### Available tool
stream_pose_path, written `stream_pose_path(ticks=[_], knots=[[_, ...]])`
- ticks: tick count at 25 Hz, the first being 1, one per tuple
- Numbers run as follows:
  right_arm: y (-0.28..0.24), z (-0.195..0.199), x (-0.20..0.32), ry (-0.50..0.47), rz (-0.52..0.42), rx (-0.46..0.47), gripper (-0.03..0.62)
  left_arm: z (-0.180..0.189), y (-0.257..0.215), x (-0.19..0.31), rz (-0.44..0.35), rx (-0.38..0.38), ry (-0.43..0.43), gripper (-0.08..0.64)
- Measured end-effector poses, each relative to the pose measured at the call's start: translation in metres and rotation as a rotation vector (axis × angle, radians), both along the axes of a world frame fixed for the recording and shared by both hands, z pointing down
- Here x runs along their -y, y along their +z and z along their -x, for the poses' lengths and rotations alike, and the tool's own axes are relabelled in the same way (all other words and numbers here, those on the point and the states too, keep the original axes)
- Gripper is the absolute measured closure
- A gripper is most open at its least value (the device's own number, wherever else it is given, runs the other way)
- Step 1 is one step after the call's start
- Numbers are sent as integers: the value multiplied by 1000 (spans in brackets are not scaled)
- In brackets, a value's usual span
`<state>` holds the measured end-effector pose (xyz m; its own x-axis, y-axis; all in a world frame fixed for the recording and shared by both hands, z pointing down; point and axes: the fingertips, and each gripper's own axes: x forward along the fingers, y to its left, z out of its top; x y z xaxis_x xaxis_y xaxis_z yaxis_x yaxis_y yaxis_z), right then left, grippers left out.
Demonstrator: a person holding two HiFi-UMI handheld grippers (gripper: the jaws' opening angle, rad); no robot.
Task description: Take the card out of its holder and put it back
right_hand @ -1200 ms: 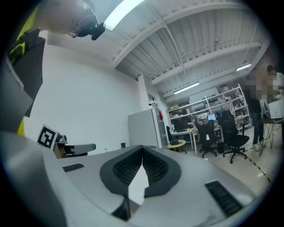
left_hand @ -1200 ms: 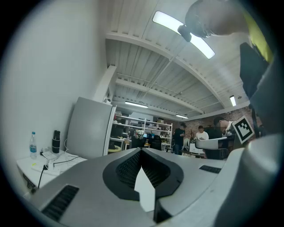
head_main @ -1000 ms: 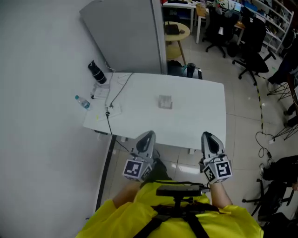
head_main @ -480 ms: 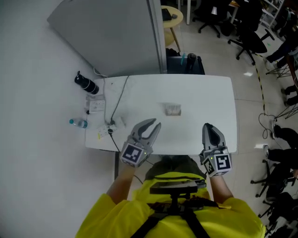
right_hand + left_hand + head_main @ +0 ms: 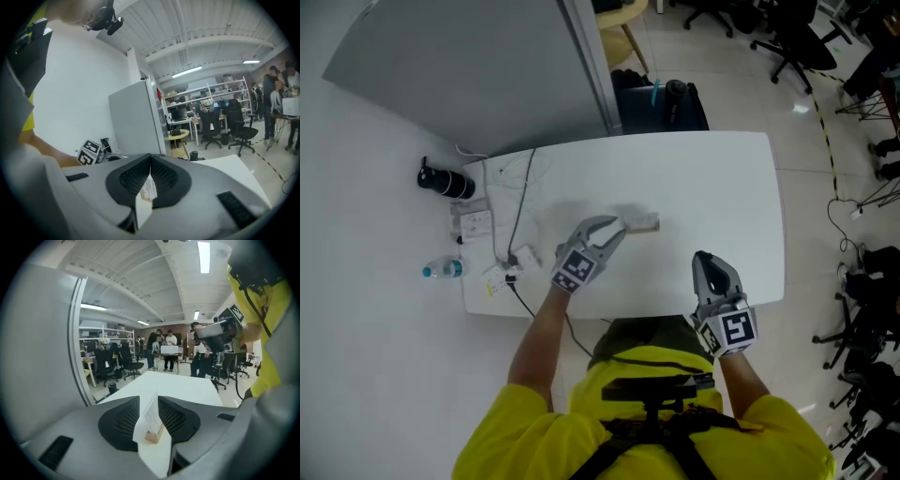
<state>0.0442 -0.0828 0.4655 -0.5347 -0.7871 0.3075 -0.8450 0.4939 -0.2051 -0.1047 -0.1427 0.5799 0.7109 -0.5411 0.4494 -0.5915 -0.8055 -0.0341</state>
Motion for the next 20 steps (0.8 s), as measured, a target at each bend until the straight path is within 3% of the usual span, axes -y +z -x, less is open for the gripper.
stream_pose_path(ticks=[2, 9, 10, 12, 20], knots=[[19, 2, 4, -15, 31, -5, 584, -2, 24, 14, 44, -8, 55, 402], [81, 19, 8, -97, 94, -1, 584, -18, 68, 24, 186, -142, 312, 416], [86, 22, 6, -106, 104, 2, 585, -19, 69, 24, 193, -161, 328, 416], [91, 27, 2, -121, 113, 11, 584, -20, 71, 25, 195, -185, 353, 535], [93, 37, -4, -138, 123, 20, 584, -24, 64, 18, 152, -231, 398, 543]])
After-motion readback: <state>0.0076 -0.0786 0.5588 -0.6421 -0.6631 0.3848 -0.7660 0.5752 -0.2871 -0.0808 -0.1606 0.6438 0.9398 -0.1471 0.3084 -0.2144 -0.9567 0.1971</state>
